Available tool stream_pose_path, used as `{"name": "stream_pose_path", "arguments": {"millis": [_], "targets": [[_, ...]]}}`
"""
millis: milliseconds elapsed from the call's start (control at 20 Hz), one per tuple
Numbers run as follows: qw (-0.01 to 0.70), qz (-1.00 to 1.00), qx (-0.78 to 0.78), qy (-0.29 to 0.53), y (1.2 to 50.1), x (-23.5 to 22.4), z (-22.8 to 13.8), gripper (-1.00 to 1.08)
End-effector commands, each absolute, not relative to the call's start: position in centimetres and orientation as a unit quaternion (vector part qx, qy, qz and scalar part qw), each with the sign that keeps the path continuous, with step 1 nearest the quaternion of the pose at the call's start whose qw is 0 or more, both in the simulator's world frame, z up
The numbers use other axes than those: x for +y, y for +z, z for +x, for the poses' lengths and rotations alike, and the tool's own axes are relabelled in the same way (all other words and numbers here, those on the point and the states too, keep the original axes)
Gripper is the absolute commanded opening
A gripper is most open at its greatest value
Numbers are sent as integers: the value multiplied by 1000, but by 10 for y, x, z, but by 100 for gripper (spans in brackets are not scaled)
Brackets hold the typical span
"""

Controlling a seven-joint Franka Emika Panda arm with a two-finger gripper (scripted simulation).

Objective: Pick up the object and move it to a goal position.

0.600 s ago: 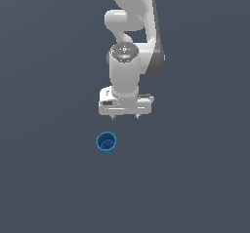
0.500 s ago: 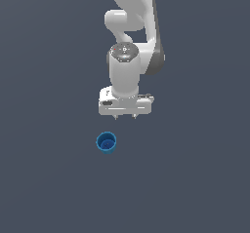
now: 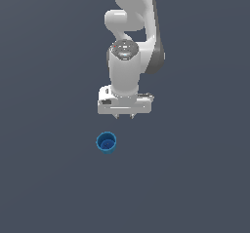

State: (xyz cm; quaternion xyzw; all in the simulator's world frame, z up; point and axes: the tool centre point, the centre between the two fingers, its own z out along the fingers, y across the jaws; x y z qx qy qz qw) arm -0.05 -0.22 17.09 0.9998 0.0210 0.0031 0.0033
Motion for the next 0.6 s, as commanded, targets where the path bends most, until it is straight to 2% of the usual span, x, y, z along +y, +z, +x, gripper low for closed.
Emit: {"name": "stream_pose_path", "arguments": {"millis": [0, 550], "targets": [[2, 1000, 25, 3, 170, -3, 0, 28], [-14, 997, 80, 0, 158, -8, 10, 28]]}}
